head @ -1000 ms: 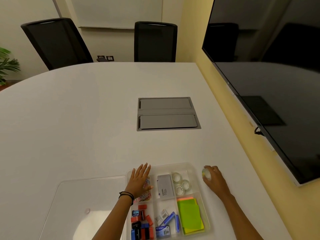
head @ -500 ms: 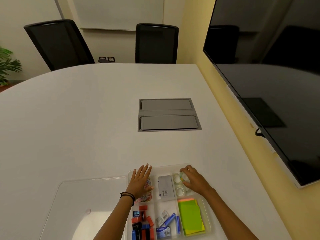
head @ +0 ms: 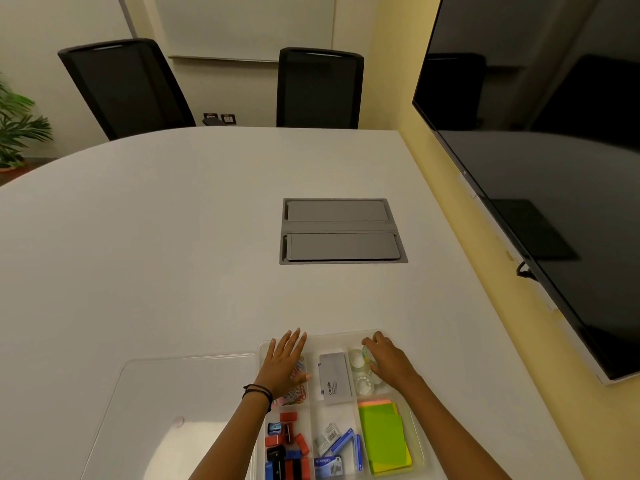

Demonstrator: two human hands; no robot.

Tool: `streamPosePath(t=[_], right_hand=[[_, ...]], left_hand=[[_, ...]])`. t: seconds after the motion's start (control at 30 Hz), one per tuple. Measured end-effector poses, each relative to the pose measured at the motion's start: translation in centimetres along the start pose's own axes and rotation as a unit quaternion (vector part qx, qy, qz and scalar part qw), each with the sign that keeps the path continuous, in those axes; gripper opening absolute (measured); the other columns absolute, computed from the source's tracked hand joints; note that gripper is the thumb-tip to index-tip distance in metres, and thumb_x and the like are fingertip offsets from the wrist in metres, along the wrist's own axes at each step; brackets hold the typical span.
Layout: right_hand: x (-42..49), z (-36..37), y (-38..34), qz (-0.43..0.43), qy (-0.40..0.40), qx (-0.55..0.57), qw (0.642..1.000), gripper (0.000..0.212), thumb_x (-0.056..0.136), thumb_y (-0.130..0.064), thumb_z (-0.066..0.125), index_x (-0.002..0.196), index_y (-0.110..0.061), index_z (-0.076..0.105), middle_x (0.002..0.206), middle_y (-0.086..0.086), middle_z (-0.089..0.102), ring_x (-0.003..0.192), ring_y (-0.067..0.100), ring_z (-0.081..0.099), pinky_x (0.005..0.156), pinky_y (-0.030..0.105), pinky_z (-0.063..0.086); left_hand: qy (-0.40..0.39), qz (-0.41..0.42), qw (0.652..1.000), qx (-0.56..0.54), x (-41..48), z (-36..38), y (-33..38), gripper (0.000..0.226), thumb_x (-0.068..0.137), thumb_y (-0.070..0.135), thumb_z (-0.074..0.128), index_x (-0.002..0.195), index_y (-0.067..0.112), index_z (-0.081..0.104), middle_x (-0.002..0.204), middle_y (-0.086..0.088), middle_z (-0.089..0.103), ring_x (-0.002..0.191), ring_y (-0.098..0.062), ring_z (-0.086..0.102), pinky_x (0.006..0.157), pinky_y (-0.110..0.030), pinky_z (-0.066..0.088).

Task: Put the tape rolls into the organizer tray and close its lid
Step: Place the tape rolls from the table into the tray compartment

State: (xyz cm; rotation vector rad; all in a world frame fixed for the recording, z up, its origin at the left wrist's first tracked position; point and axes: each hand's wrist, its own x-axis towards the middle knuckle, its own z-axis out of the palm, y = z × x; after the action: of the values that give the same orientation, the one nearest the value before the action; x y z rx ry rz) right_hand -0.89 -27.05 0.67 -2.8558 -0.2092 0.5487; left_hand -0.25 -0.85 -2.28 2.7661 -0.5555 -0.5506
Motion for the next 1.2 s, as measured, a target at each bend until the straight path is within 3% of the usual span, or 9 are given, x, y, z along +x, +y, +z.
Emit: streamPosePath(t=[0.8,1.2], right_hand=[[0.9,-0.2,-0.5,0.046,0.001,0.121,0.992,0.041,0.091,-0.008,0.048,0.131,-0.008,0.040,0.133,0.017,0.041,0.116,0.027,0.050,0.094,0.031,0.044],[0.9,1.5,-1.4,0.069,-0.002,0.049,0.996,0.049,0.089,0.000,0.040,0.136,-0.013,0.034,0.137,0.016,0.037,0.117,0.029,0.047,0.089,0.037,0.046]], left_hand=[[0.012,0.003,1.000,-0.016,0.1,0.3,-0.1,0.086,0.089,0.049,0.051,0.147,0.015,-0.003,0.158,-0.014,-0.008,0.146,-0.030,-0.007,0.118,-0.049,-0.005],[0.008,0.001,1.000,-0.010,0.1,0.3,-0.1,0.084,0.090,0.050,0.049,0.147,0.017,-0.004,0.158,-0.011,-0.009,0.146,-0.028,-0.008,0.118,-0.047,-0.007]])
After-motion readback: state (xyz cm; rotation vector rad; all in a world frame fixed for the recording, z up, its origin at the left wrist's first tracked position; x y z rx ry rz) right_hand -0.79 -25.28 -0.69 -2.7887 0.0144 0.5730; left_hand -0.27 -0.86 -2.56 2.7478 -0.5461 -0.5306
